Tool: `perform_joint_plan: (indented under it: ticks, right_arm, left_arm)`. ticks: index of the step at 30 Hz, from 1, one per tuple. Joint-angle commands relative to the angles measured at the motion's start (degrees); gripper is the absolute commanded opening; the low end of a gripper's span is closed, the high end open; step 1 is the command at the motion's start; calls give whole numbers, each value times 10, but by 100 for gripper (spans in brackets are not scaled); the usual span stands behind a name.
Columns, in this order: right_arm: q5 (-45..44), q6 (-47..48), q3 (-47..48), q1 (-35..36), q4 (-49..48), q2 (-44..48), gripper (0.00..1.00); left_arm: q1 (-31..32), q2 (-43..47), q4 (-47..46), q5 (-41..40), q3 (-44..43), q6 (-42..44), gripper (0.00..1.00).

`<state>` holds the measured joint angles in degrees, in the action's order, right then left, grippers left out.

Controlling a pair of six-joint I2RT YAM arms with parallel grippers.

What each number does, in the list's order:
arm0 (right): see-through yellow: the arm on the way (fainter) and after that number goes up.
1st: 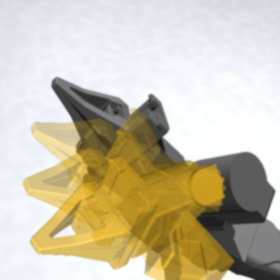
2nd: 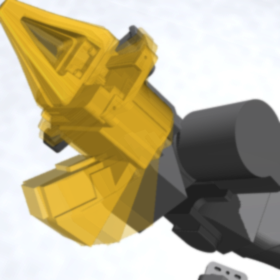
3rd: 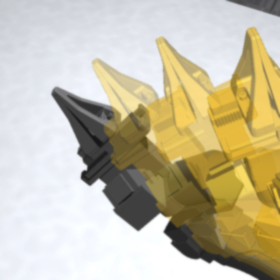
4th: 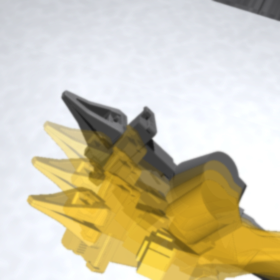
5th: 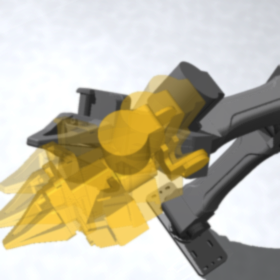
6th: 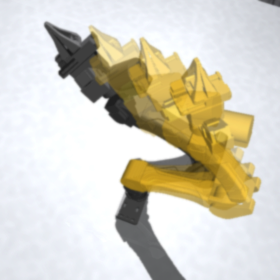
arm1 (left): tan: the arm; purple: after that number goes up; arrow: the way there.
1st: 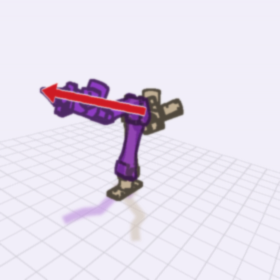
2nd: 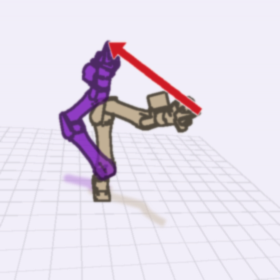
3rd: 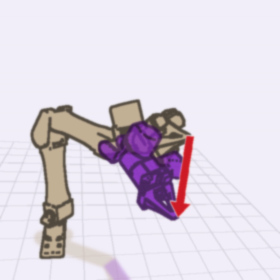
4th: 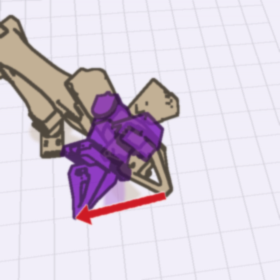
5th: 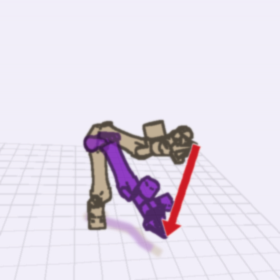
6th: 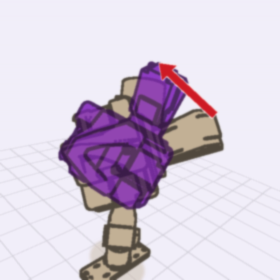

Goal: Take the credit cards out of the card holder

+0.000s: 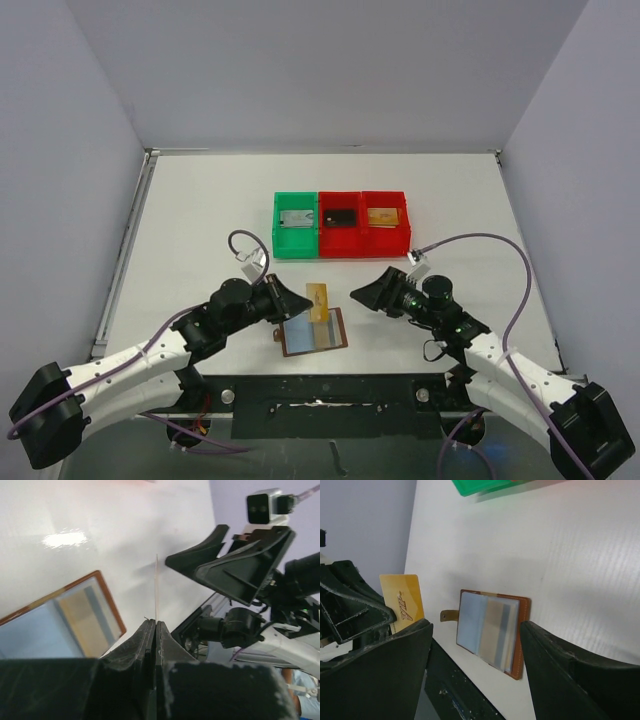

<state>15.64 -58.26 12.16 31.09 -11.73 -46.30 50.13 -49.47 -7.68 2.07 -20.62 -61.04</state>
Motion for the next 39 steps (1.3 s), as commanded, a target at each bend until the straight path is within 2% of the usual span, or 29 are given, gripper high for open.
perform_joint_plan:
  ticks: [1,5,10,14,19,23,34,39]
  right_arm:
    - [82,-3,19,-2,-114,-19,69]
    - [125,21,53,-7,-110,-41,65]
    - [186,8,66,-14,-169,-50,62]
    - [208,-6,68,-16,-191,-52,61]
    - [233,-48,57,-16,-256,-63,55]
    - [244,-56,61,-16,-269,-73,53]
    - [291,-105,50,-16,-379,-116,29]
    - [309,-117,47,-16,-407,-130,24]
  left_arm:
    - [-3,-5,-132,45,-11,-8,0]
    - [-3,-12,-174,70,-17,-14,0]
    - [-3,-14,-191,82,-19,-16,0]
    - [-2,-9,-205,82,-10,-24,0]
    - [-3,-9,-229,93,-2,-30,0]
    - [-3,-10,-247,103,5,-32,0]
    - [-2,-28,-280,127,3,-33,0]
    - [-3,-21,-277,118,9,-37,0]
